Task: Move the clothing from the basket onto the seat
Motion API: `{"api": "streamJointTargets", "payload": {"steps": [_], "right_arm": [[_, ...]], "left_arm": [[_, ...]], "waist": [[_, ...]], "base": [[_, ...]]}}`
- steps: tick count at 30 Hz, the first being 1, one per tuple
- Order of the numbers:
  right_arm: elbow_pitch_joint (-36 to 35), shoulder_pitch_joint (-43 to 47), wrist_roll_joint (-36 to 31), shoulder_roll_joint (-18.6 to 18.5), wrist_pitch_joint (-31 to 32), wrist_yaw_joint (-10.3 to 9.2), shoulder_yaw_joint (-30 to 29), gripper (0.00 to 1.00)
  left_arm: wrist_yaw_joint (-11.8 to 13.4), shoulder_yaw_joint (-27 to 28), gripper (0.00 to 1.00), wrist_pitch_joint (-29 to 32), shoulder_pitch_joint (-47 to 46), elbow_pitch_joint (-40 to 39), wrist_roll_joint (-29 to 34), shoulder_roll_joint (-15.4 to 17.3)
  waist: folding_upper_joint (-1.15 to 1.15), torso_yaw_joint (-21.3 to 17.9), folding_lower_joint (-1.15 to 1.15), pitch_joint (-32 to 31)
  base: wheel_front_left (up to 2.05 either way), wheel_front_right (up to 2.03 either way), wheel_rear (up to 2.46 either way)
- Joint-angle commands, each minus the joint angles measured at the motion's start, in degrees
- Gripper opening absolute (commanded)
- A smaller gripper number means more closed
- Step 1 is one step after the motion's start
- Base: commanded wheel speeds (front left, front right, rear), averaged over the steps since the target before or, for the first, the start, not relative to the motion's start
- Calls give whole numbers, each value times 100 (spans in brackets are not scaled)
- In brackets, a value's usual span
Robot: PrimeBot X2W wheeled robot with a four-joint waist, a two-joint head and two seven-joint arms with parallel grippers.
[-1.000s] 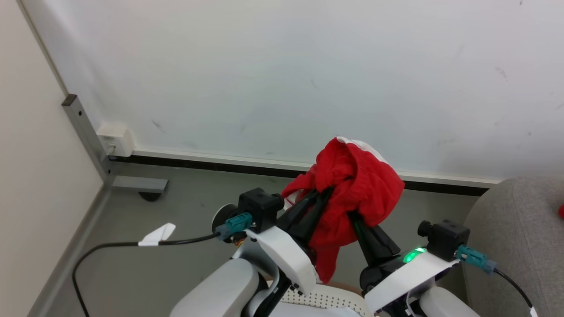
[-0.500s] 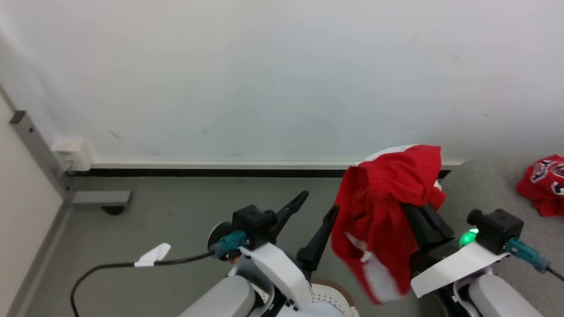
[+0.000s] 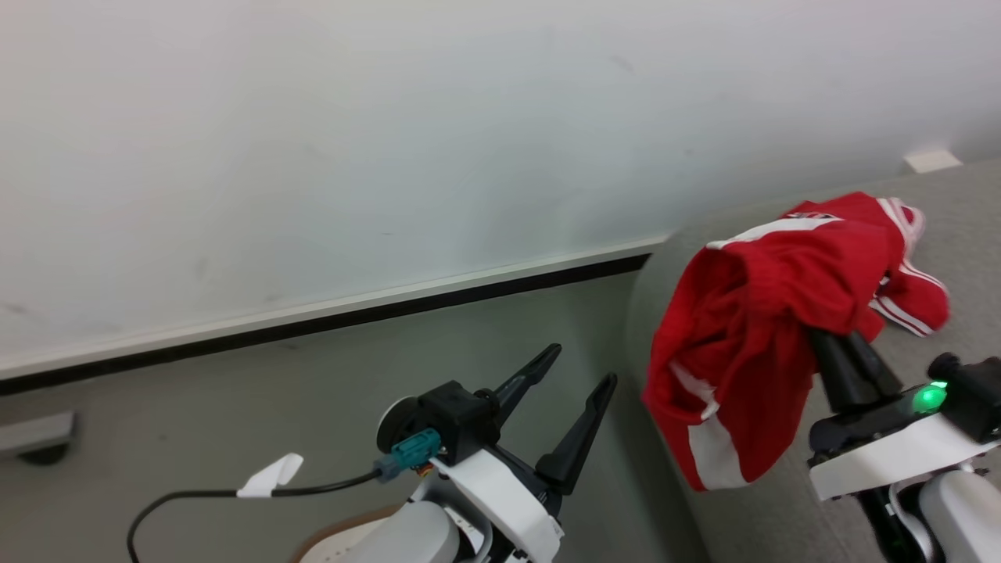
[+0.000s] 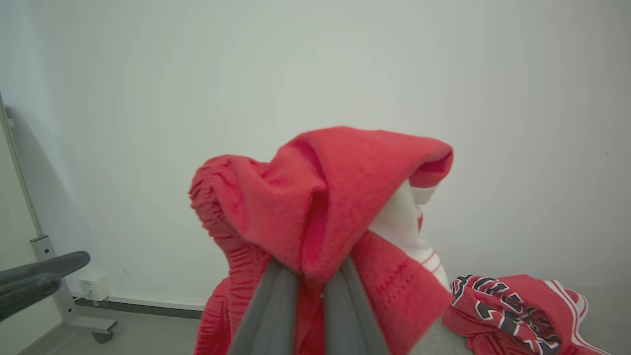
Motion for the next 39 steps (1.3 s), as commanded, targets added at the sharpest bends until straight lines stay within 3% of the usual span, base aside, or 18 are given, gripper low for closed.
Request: {"api": "streamJointTargets", "payload": {"steps": [1, 9, 19, 26, 30, 39], "right_arm": [[-63, 85, -60, -79, 0, -13, -121, 0], [-304, 179, -163, -157, 2, -13, -462, 0], [-320, 28, -67, -223, 2, -13, -433, 0], [-60, -600, 144, -462, 0, -13, -177, 0], [182, -1186, 279, -804, 2, -13, -226, 0], [931, -1974, 376, -1713, 3, -13, -1360, 0]], "left_arm": [[-40, 27, 100, -37, 82, -14, 89, 24], [-93, 72, 100, -40, 97, 46, 405, 6], [-230, 124, 100, -39, 218, 198, 661, -171], [-323, 151, 100, -39, 187, 333, 736, -192], [-359, 138, 100, -38, 21, 391, 768, -165], [-251, 327, 100, 98, -320, 154, 860, 190]], "waist": [[0, -431, 0, 55], [0, -1053, 0, 150], [0, -1222, 0, 226], [0, -1163, 0, 337], [0, -935, 0, 632], [0, -240, 0, 1751]], "base": [[0, 0, 0], [0, 0, 0], [0, 0, 0], [0, 0, 0], [0, 0, 0], [0, 0, 0]]}}
